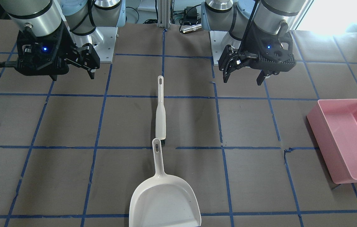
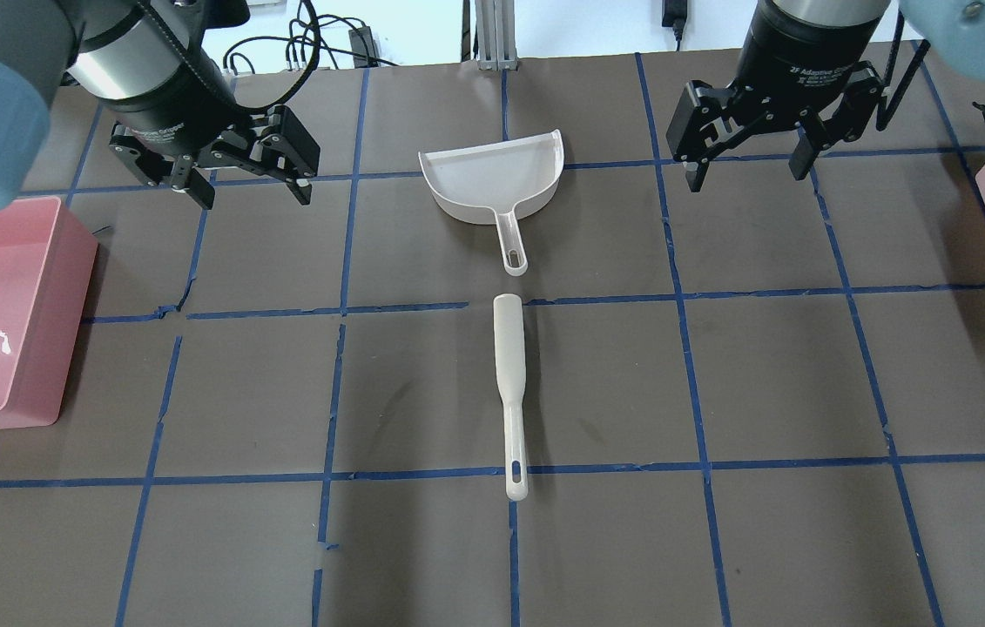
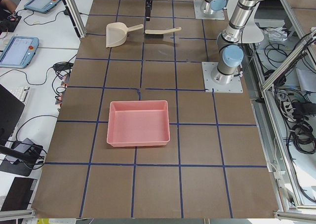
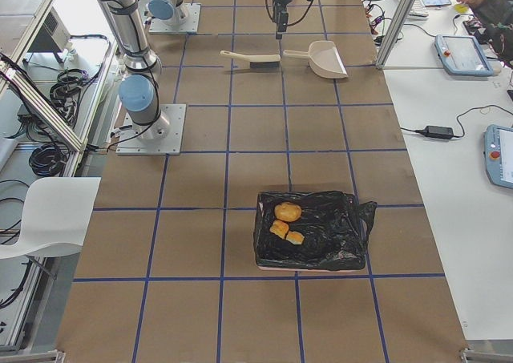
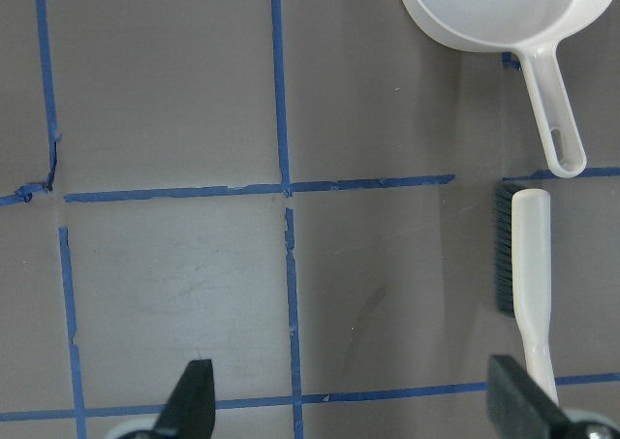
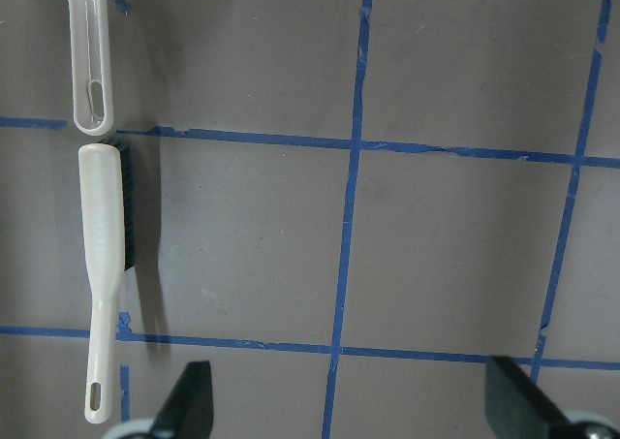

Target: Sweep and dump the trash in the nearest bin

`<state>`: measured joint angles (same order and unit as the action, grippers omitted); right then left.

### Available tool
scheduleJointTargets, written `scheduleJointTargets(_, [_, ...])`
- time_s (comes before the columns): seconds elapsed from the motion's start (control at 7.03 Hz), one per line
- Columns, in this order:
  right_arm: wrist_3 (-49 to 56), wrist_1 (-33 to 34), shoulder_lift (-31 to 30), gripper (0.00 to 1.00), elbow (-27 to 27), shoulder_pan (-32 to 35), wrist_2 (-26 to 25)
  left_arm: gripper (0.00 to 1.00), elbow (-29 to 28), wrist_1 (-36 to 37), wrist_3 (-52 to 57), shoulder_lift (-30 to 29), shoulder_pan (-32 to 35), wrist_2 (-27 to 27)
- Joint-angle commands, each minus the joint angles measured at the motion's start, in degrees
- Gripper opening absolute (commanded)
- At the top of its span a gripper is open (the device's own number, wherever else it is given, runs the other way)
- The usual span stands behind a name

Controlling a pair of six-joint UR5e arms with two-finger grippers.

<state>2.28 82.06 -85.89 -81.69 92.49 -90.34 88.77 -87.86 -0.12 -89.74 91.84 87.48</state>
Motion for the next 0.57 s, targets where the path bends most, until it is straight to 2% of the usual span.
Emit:
scheduleJointTargets(0.0, [0.18, 0.21, -0.33, 1.00, -0.22, -0.03, -2.37, 1.00, 0.00, -0.03, -0.06, 0.00, 0.00, 0.06])
scheduleJointTargets(0.43, [-0.61, 0.56, 0.54, 1.00, -0.40, 0.06, -2.38, 1.00, 0.00, -0.12, 0.03, 0.00, 0.00, 0.14])
